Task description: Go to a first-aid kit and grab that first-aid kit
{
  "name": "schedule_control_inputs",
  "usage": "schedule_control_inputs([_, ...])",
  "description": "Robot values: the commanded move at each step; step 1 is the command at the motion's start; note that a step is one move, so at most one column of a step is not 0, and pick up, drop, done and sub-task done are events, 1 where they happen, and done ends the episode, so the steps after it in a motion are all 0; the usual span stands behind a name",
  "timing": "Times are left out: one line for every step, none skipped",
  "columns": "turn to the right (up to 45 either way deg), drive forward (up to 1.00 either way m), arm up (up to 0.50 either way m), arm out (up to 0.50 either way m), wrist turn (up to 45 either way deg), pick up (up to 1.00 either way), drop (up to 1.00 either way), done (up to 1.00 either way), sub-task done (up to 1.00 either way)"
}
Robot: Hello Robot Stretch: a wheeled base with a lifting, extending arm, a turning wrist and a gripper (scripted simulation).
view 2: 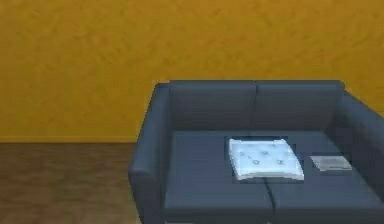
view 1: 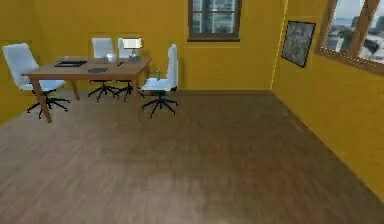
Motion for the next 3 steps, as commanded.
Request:
schedule_control_inputs([-45.0,0.00,0.00,0.00,0.0,0.00,0.00,0.00,0.00])
schedule_control_inputs([-45.0,0.00,0.00,0.00,0.0,0.00,0.00,0.00,0.00])
schedule_control_inputs([-12.0,0.00,0.00,0.00,0.0,0.00,0.00,0.00,0.00])
